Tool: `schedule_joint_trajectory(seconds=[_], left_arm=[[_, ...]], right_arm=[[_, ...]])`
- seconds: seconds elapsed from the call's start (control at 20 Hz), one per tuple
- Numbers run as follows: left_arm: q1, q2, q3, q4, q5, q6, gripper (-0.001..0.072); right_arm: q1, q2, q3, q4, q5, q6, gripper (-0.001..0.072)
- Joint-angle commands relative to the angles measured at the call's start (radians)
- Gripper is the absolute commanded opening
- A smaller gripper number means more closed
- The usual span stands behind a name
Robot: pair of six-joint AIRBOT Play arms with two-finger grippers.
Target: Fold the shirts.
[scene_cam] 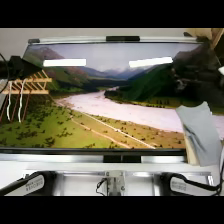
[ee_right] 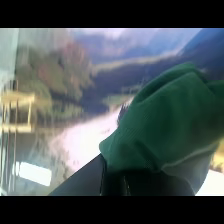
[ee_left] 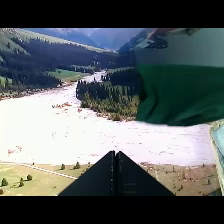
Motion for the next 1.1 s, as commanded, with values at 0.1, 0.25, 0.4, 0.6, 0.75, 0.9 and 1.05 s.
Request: schedule_joint_trajectory(seconds=[0.1,0.25,0.4,0.6,0.75,0.9,1.05], left_arm=[[0.0,0.0,0.0,0.0,-0.001,0.0,0.0033],[0.0,0.0,0.0,0.0,-0.001,0.0,0.0033],[0.0,0.0,0.0,0.0,-0.001,0.0,0.0033],[0.0,0.0,0.0,0.0,-0.001,0.0,0.0033],[0.0,0.0,0.0,0.0,-0.001,0.001,0.0033],[0.0,0.0,0.0,0.0,-0.001,0.021,0.0033],[0.0,0.0,0.0,0.0,-0.001,0.023,0.0034]], right_arm=[[-0.235,0.046,0.049,-0.014,0.046,0.058,0.0058],[-0.329,0.047,0.049,-0.042,0.072,0.064,0.0058],[-0.402,0.069,0.049,-0.134,0.066,0.106,0.0058],[-0.468,0.149,0.049,-0.302,0.1,0.266,0.0058],[-0.505,0.225,0.049,-0.472,0.167,0.328,0.0058],[-0.529,0.264,0.049,-0.544,0.32,0.337,0.0058],[-0.532,0.27,0.049,-0.612,0.515,0.341,0.0057]])
